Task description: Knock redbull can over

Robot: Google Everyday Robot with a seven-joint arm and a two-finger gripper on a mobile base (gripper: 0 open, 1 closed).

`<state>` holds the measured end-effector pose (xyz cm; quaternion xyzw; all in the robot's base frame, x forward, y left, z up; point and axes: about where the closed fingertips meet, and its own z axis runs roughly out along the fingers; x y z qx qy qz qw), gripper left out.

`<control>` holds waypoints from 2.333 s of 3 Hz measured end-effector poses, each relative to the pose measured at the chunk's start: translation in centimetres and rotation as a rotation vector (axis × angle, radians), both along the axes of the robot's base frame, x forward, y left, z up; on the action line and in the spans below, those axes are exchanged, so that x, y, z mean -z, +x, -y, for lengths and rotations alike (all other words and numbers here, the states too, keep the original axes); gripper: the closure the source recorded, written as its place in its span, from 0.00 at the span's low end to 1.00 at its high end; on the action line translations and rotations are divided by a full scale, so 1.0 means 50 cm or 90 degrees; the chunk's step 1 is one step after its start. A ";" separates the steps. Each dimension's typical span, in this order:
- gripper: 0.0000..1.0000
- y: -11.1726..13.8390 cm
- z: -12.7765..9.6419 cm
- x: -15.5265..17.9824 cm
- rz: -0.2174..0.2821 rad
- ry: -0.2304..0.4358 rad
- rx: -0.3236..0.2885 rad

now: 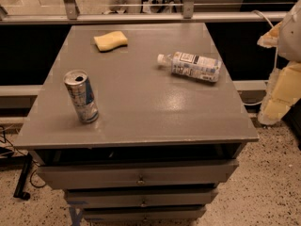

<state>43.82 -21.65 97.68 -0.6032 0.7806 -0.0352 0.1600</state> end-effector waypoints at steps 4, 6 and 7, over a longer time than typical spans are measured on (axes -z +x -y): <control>0.00 0.017 -0.185 0.029 0.045 0.273 -0.037; 0.00 0.027 -0.472 0.072 0.035 0.520 -0.153; 0.00 0.013 -0.515 0.044 0.027 0.562 -0.166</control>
Offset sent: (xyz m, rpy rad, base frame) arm 0.0092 -0.0001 -0.0001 0.2119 -0.0008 -0.0136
